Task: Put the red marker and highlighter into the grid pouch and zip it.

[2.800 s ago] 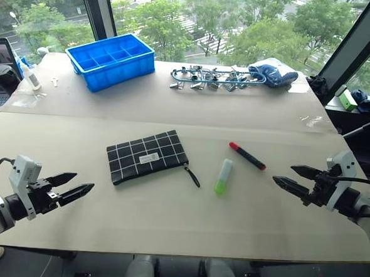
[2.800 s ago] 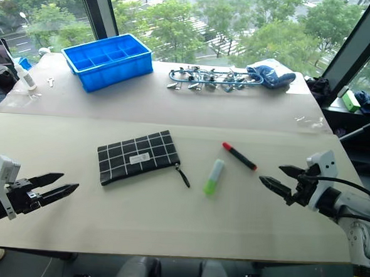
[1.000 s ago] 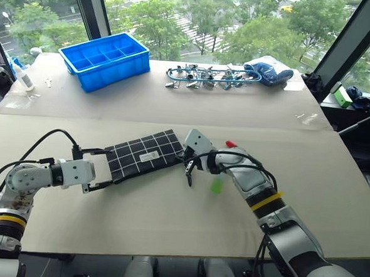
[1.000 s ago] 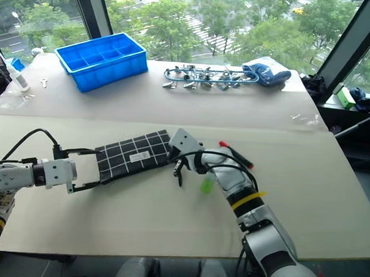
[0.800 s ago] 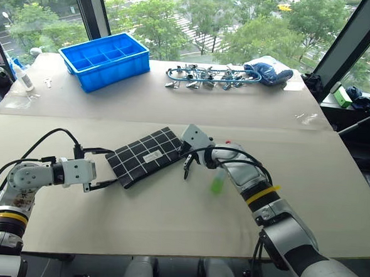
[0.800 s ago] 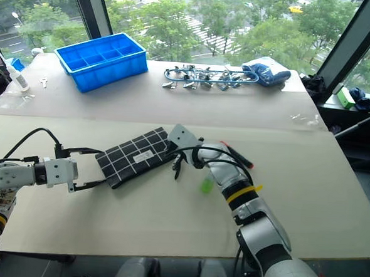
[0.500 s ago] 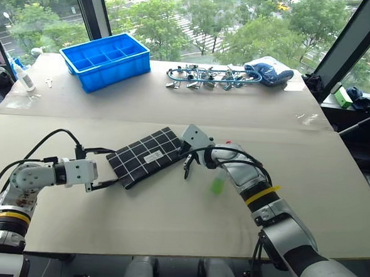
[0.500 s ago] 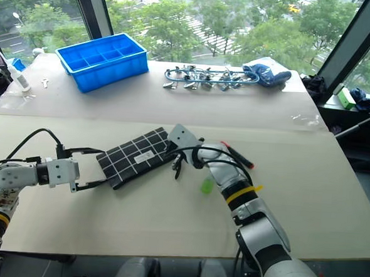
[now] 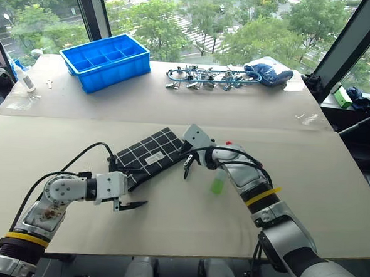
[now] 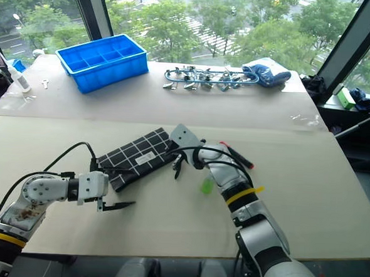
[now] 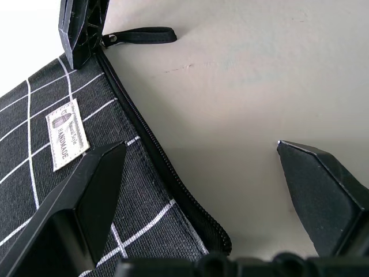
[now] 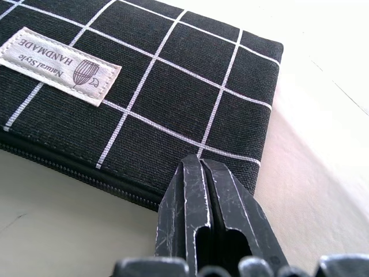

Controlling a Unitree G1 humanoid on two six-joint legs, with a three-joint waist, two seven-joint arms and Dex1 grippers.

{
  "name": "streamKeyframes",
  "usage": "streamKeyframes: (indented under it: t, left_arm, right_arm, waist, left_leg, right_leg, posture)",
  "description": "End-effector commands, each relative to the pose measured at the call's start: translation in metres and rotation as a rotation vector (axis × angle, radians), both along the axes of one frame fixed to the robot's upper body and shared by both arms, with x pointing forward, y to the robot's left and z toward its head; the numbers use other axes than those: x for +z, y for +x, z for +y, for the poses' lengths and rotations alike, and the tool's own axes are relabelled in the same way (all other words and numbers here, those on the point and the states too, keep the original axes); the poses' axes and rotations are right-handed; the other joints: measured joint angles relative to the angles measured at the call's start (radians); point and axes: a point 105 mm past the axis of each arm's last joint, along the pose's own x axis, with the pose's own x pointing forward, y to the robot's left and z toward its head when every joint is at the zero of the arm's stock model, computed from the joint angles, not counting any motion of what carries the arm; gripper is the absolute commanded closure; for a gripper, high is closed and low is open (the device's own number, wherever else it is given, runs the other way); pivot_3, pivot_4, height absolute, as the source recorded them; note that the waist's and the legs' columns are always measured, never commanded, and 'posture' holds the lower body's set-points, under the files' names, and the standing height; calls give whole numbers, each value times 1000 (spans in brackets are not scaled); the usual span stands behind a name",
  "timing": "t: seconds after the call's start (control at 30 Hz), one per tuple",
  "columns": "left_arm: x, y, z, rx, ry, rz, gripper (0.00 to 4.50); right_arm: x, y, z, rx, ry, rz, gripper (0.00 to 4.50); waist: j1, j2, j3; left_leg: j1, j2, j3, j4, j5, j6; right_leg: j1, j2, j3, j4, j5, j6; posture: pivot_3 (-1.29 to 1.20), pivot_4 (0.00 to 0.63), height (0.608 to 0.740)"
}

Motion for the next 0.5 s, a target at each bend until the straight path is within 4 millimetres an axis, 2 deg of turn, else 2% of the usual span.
streamKeyframes:
  t: [0.03,0.3,0.43,0.5]
  left_arm:
    - [-21,-1,31,45,183,38,0]
    - [-10,10,51,53,266,-69,0]
    - [-1,19,49,48,254,-171,0]
    - [3,24,38,31,212,-234,0]
  right_arm:
    - [2,1,-4,-19,12,3,4459]
    - [3,1,-4,-19,14,2,4459]
    - [3,0,-2,-11,16,3,4459]
    - [3,0,-2,-8,16,3,4459]
  waist:
    - [-2,0,0]
    - [-10,0,0]
    - [-10,0,0]
    - [-9,0,0]
  left_leg:
    - [0,0,0,0,0,0]
    - [6,2,2,-2,1,-1]
    - [9,3,2,-3,1,-2]
    - [9,3,2,-3,1,-2]
  right_leg:
    - [0,0,0,0,0,0]
    - [-1,3,1,9,-3,-7]
    - [-1,3,1,11,-4,-8]
    - [-1,3,1,12,-4,-8]
  posture:
    - [0,150,740]
    - [0,150,740]
    - [0,150,740]
    - [0,150,740]
